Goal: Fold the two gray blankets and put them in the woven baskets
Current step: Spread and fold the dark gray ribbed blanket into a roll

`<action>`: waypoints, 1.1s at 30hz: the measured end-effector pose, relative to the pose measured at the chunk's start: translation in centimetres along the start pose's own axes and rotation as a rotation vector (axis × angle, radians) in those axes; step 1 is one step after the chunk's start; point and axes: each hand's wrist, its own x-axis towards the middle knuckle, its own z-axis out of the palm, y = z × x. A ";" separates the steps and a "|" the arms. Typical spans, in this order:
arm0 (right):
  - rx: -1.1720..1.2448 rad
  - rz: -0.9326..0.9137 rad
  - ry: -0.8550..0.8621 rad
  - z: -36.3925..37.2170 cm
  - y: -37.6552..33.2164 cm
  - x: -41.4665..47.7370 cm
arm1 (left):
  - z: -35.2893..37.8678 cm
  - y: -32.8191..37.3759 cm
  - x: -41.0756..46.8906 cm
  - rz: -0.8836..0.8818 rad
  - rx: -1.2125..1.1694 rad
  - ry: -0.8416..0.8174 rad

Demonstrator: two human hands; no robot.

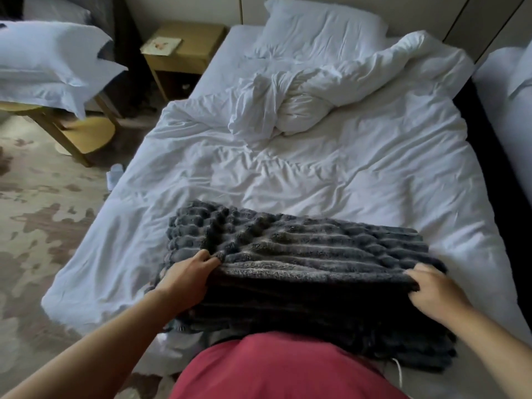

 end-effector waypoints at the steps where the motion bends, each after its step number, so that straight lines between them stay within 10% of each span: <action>1: -0.104 0.016 -0.209 1.2 0.0 -0.6 | 1.2 0.1 -0.6 -0.052 0.005 -0.106; 4: -0.237 0.074 -0.555 4.8 -0.6 -1.7 | 4.6 0.1 -1.8 -0.195 -0.219 -0.330; 9: -0.266 0.113 -0.396 6.3 -6.6 -1.5 | 6.2 -0.2 -2.8 -0.610 -0.524 0.038; 18: 0.088 -0.088 -0.379 9.7 -22.5 -1.4 | 6.4 -7.3 -3.6 -1.169 -1.114 0.122; 25: 0.001 0.123 -0.429 14.3 -29.4 -3.7 | 7.2 -9.7 -2.7 -0.955 -1.609 -0.072; 33: 0.162 0.183 -0.462 13.2 -28.9 -4.0 | 5.4 -10.2 -3.0 -1.090 -2.089 0.236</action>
